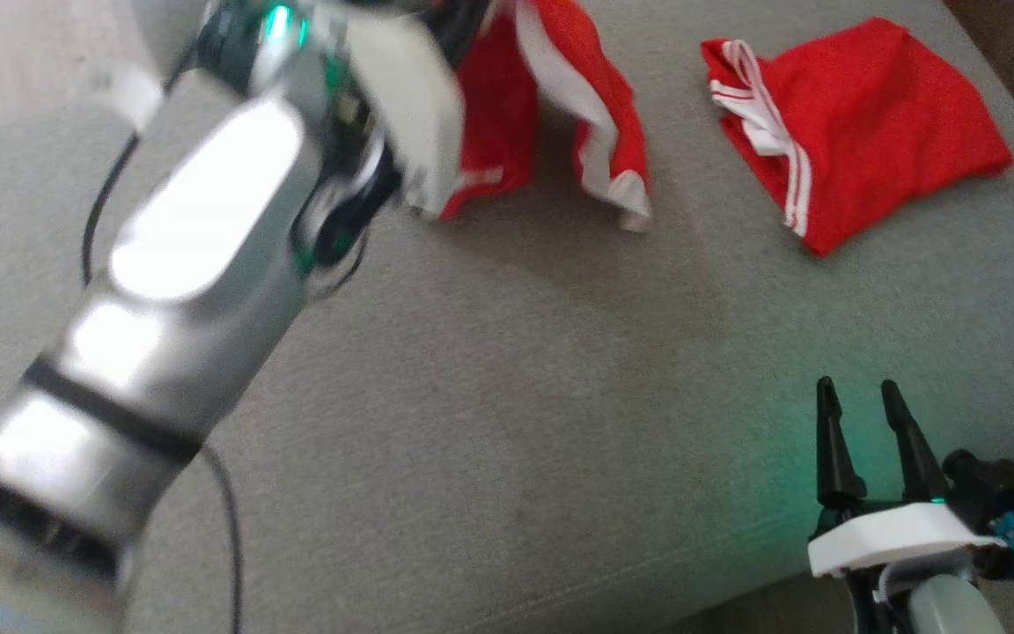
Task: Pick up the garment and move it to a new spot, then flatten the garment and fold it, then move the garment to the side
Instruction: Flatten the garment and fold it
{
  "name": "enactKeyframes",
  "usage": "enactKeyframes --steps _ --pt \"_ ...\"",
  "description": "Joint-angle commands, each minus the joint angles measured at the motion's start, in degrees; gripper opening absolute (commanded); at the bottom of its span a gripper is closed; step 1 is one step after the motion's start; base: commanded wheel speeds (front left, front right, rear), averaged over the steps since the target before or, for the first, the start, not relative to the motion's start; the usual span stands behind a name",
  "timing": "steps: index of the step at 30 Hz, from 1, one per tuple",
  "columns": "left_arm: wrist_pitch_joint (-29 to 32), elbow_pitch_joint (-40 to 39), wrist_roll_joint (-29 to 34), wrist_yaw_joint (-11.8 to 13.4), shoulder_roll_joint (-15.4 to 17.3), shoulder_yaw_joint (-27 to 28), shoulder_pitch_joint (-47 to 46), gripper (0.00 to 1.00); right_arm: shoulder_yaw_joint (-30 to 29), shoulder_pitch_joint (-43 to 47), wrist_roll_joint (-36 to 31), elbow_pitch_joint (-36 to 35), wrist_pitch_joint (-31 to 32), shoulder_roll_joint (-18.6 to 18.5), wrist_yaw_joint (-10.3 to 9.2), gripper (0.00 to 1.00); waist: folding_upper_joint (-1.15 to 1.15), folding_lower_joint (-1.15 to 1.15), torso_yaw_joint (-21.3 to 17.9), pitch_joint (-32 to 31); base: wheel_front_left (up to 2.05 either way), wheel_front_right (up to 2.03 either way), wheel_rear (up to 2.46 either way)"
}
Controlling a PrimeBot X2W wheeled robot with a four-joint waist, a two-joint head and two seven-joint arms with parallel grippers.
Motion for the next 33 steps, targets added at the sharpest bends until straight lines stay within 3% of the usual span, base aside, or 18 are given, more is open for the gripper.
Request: enactKeyframes --steps 1,4,9,12,14,17,21,27,33 --pt "2.86 -3.37 0.23 -0.17 5.01 0.81 1.05 0.0 0.89 -0.26 -0.25 -1.61 -0.62 -0.45 -0.04 1.0 0.0 0.0 1.33 -0.26 0.0 0.0 0.0" --pt "10.37 -10.85 -1.31 0.29 12.02 -0.97 7.42 0.0 -0.16 0.89 -0.7 -1.38 -0.62 -0.45 -0.04 1.0 0.0 0.0 3.54 -0.65 0.0 0.0 0.0" --pt "21.91 -26.2 -6.07 3.88 24.43 -2.23 18.92 0.0 -1.04 1.72 -1.62 -1.57 -0.62 -0.45 -0.04 1.0 0.0 0.0 7.99 -0.72 0.0 0.0 0.0" --pt "25.91 -33.48 -9.39 6.77 29.82 -2.54 25.64 0.0 -1.05 1.31 -2.09 -1.94 -0.62 -0.45 -0.04 1.0 0.0 0.0 10.28 -0.28 0.0 0.0 0.0" --pt "25.99 -36.23 -10.72 9.17 31.68 -2.39 29.53 0.0 -0.82 0.94 -2.43 -2.08 -0.62 -0.45 -0.04 1.0 0.0 0.0 11.6 0.01 0.0 0.0 0.0" --pt "24.7 -37.33 -12.14 11.96 32.55 -2.35 34.41 0.0 -0.53 0.66 -3.01 -2.13 -0.62 -0.45 -0.04 1.0 0.0 0.0 13.13 0.21 0.0 0.0 0.0" --pt "21.88 -35.51 -14.74 14.18 31.14 -1.55 39.14 0.0 -0.6 0.99 -3.93 -2.09 -0.62 -0.45 -0.04 1.0 0.0 0.0 14.75 0.13 0.0 0.0 0.0" --pt "15.3 -27.86 -16.82 15.63 25.87 1.03 41.16 0.0 -0.66 1.56 -5.3 -1.92 -0.62 -0.45 -0.04 1.0 0.0 0.0 16.61 -0.17 0.0 0.0 0.0" --pt "6.84 -19.39 -14.14 16.9 21.08 2.0 40.76 0.0 -0.4 1.99 -6.08 -1.59 -0.62 -0.45 -0.04 1.0 0.0 0.0 17.05 -1.57 0.0 0.0 0.0"
